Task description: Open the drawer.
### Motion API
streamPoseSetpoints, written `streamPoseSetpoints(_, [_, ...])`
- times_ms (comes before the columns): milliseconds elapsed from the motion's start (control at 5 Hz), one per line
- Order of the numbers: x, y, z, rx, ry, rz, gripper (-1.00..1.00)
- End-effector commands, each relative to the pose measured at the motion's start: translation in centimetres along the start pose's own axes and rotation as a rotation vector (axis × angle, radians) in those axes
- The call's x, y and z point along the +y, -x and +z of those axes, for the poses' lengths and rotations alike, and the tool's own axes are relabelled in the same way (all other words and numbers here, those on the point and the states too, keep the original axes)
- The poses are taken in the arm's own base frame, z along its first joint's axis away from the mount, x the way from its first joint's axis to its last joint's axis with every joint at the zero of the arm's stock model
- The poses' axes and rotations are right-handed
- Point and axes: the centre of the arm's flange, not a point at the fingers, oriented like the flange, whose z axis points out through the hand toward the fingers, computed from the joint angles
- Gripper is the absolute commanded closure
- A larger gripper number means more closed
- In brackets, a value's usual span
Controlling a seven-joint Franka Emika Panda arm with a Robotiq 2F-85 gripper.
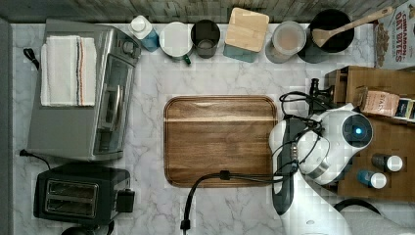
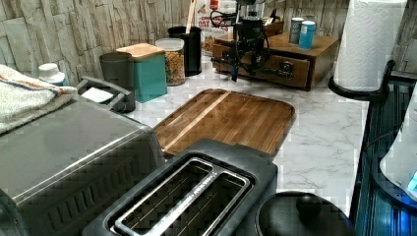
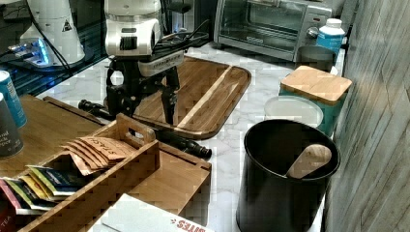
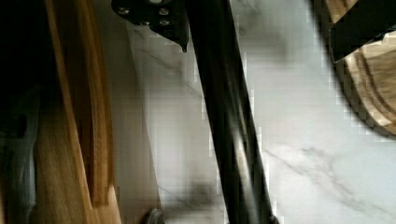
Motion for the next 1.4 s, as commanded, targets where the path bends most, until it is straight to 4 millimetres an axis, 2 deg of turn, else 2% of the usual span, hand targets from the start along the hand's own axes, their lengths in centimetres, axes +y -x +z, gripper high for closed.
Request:
streamPoseSetpoints(200, [-21.6, 1.4, -3.2, 0.067, -0.019, -0.241, -1.0])
streamPoseSetpoints(400, [-25.8, 3.3, -3.8, 0.039, -0.013, -0.244, -1.0])
streamPoseSetpoints(600, [-29.1, 4.7, -3.4, 0.05, -0.022, -0.277, -1.0])
streamPoseSetpoints(800, [-31.9, 5.2, -3.5, 0.047, -0.025, -0.279, -1.0])
streamPoseSetpoints(1000, [-32.8, 5.4, -4.6, 0.052, -0.014, -0.27, -1.0])
streamPoseSetpoints(1400, [-32.7, 5.4, -4.6, 0.052, -0.014, -0.27, -1.0])
